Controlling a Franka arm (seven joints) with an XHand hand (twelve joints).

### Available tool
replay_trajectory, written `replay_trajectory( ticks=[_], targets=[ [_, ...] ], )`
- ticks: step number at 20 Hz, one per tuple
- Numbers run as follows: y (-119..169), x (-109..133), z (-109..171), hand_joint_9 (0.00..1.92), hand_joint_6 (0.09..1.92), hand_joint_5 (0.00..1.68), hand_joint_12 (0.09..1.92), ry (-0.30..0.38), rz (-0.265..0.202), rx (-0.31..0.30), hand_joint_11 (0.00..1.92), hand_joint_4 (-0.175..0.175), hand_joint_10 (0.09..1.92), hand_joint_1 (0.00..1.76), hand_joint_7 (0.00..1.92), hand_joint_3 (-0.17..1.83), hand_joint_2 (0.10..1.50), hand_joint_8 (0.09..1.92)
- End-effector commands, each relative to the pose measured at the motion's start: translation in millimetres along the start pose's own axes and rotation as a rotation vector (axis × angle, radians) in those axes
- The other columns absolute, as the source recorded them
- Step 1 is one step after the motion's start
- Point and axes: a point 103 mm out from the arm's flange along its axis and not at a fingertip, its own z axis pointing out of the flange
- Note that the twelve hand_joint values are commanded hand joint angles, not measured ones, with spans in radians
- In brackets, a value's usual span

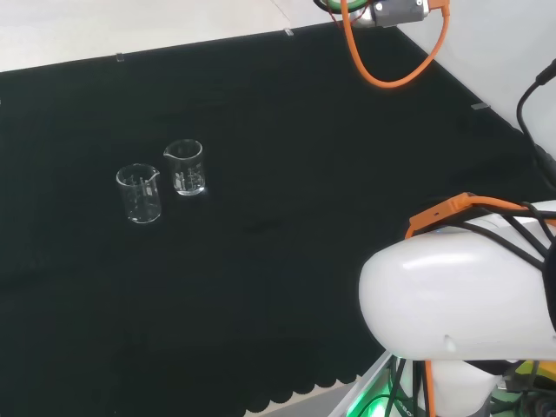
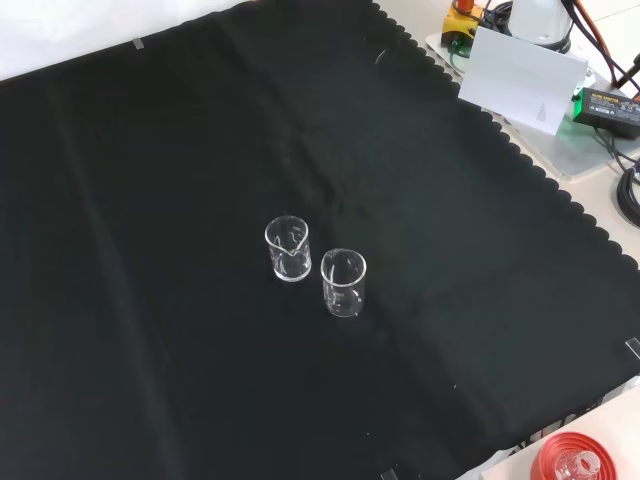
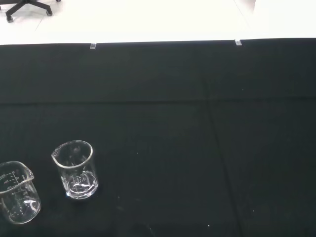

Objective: Pick up the beaker on the right.

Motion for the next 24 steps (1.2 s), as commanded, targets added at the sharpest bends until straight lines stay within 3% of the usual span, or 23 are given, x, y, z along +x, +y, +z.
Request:
replay_trajectory(
  ticks=[1,4,8,15,17,24],
  targets=[
    [-23.0,20.9,-15.5,0.34,0.35,0.31,0.84,-0.018,-0.037,0.01,0.18,-0.034,0.47,0.31,0.21,0.55,1.11,0.49],
    [-24.2,22.5,-16.6,0.09,0.09,0.23,0.77,-0.013,-0.045,0.015,0.02,-0.034,0.59,0.14,0.03,0.31,1.29,0.43],
    [-18.2,20.9,-12.6,0.06,0.09,0.22,0.76,-0.003,-0.049,0.025,0.0,-0.034,0.63,0.12,0.02,0.26,1.33,0.42],
    [-0.3,-5.0,6.2,0.05,0.09,0.22,0.75,0.037,-0.032,0.041,0.0,-0.038,0.64,0.14,0.02,0.23,1.32,0.43],
    [8.3,-38.0,12.1,0.05,0.09,0.22,0.75,0.08,0.03,0.061,0.0,-0.04,0.65,0.15,0.02,0.22,1.31,0.43],
    [28.6,-102.8,30.9,0.05,0.09,0.21,0.75,0.098,0.094,0.068,0.0,-0.044,0.65,0.17,0.02,0.2,1.3,0.43]
  ],
)
